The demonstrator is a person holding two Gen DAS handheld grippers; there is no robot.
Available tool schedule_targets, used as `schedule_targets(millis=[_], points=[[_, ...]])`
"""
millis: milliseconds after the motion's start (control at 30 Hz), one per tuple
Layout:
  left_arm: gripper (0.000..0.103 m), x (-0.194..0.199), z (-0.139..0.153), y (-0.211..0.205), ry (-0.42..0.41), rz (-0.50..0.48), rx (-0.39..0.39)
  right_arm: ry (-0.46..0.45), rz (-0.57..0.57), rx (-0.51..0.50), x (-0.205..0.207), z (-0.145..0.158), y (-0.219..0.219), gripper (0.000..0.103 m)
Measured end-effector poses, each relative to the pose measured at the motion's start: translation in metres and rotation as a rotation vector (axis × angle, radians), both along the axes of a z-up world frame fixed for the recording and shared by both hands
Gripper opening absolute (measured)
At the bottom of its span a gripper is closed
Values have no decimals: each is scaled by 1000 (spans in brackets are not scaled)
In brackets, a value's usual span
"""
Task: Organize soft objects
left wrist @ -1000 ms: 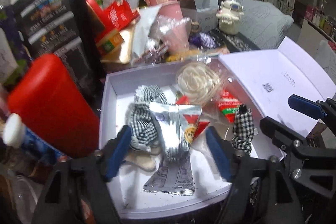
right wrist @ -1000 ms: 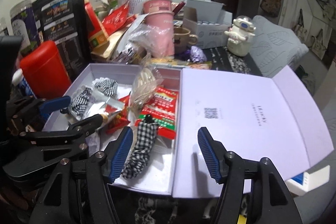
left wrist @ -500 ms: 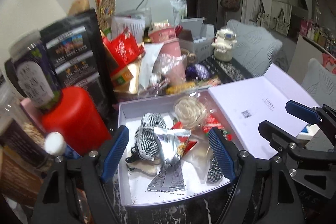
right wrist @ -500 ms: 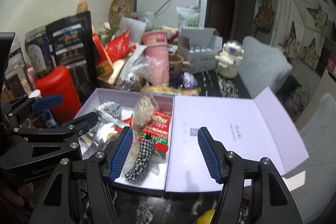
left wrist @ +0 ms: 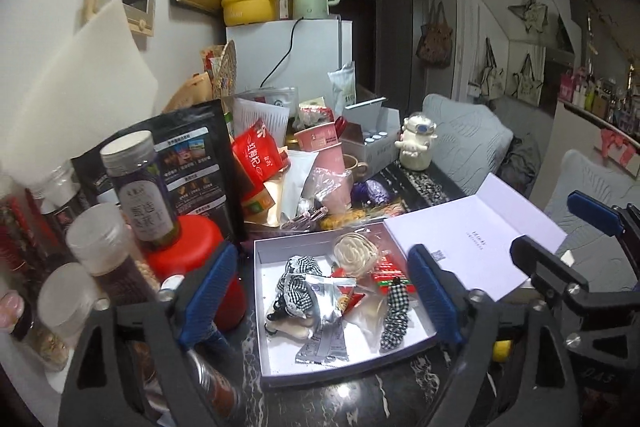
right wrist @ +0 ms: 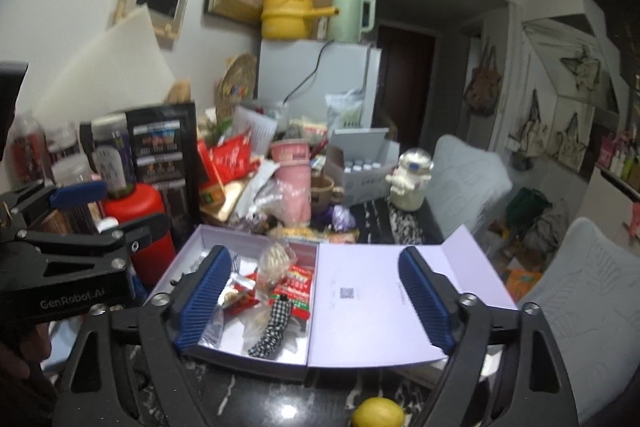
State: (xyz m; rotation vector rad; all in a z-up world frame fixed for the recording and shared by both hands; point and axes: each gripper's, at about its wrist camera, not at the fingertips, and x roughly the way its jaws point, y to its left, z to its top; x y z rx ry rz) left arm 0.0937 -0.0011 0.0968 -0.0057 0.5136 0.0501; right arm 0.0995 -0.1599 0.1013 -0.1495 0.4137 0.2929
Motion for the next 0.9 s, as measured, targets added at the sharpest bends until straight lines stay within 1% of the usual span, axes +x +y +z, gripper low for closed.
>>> schedule_targets(millis=[33,233,300,400,500,633,800,900], points=[[95,-6,3,-1,-8,3,3,-7,-6,8,-5,4,-2,92],[97,-44,20,-3,-92,13,39,-69,-18,28,-46,23,-13,99],[97,-57,25,-3,-115,17,50,-68,-20,26,-58,27,-16,102],[97,-74,29,-2,-131,21,53,-72,-19,28,-73,29,-17,102],[97,-88,29,-2,-133,28,54,-72,-29,30,-88,28,-20,102],[97,-108,21,-5,-137,33,62,-69,-42,31,-102,22,-22,102],[97,-126,6,-5,-109,18,44,-40,-56,23,-114,8,-24,102],[97,-133,-6,-8,-85,8,49,-14,-61,25,-120,-5,-24,102]])
